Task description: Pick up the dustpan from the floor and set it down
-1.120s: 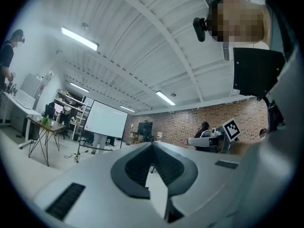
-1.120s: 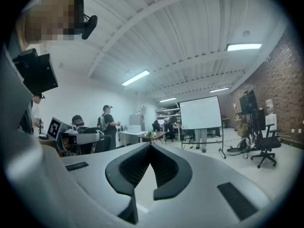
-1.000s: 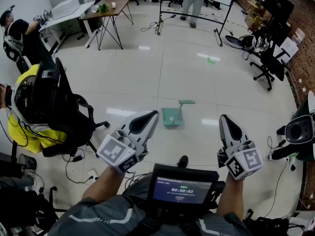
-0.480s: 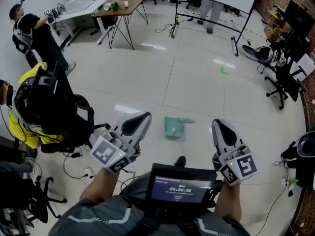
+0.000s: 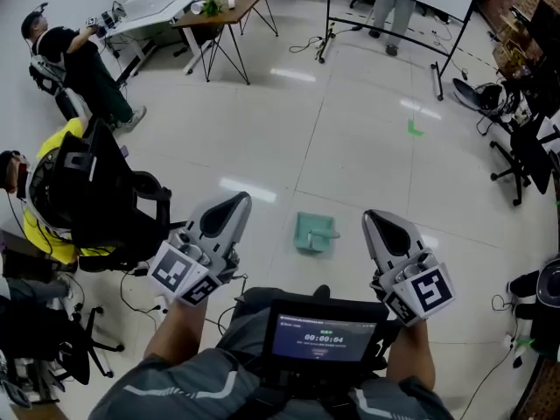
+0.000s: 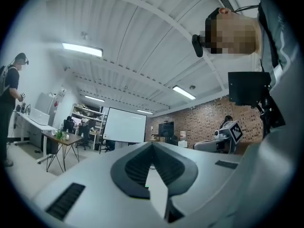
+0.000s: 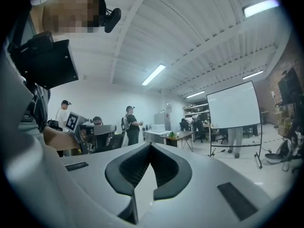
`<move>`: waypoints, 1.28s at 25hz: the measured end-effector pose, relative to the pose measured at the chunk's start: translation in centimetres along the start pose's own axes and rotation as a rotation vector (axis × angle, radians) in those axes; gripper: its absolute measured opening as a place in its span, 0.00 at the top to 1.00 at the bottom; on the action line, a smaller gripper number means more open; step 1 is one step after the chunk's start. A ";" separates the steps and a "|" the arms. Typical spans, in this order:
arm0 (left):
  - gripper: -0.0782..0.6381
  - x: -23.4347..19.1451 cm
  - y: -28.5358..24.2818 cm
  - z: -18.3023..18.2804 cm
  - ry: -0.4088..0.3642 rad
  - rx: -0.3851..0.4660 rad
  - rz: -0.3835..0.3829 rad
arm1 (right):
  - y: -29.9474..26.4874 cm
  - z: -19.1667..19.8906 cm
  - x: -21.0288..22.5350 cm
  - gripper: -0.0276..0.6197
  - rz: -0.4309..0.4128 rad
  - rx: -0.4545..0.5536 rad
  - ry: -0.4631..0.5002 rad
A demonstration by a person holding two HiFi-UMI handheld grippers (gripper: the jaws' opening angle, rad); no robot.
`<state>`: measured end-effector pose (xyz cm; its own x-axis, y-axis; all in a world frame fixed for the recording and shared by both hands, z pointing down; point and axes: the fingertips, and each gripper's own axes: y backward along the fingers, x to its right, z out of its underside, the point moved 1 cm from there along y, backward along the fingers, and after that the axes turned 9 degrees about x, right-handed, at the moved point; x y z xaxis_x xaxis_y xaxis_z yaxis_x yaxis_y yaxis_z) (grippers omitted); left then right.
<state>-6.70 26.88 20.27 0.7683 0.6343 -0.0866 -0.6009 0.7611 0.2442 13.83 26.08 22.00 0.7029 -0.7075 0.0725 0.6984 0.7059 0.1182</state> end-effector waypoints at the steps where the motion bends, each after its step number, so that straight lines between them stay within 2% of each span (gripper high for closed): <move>1: 0.85 -0.4 -0.8 0.2 0.002 0.000 0.007 | -0.5 0.0 0.7 0.92 0.007 0.002 -0.009; 6: 0.85 -3.4 -3.3 0.8 0.021 0.005 0.061 | -3.6 0.3 2.4 0.92 0.045 -0.001 0.030; 10: 0.85 -6.3 -3.7 0.6 0.025 -0.006 0.104 | -6.3 0.8 1.6 0.92 0.066 -0.005 0.043; 15: 0.85 -9.5 -4.9 0.4 0.030 0.007 0.124 | -9.4 0.6 1.6 0.92 0.070 0.001 0.061; 24: 0.85 -10.8 -6.6 2.2 0.054 -0.006 0.149 | -10.5 2.5 2.8 0.90 0.057 -0.042 0.065; 27: 0.85 -10.9 -7.3 5.1 0.065 -0.046 0.153 | -10.8 5.4 4.2 0.87 0.031 -0.087 0.050; 30: 0.85 -11.7 -8.2 11.0 0.065 -0.155 0.152 | -11.9 10.2 6.1 0.81 -0.007 -0.147 0.029; 32: 0.85 -11.8 -8.8 15.5 0.096 -0.224 0.155 | -12.3 14.4 7.5 0.80 -0.043 -0.228 0.024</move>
<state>-7.02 10.58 34.07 0.6456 0.7471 -0.1584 -0.7514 0.6585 0.0432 8.59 11.65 35.34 0.6727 -0.7383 0.0488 0.7385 0.6658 -0.1067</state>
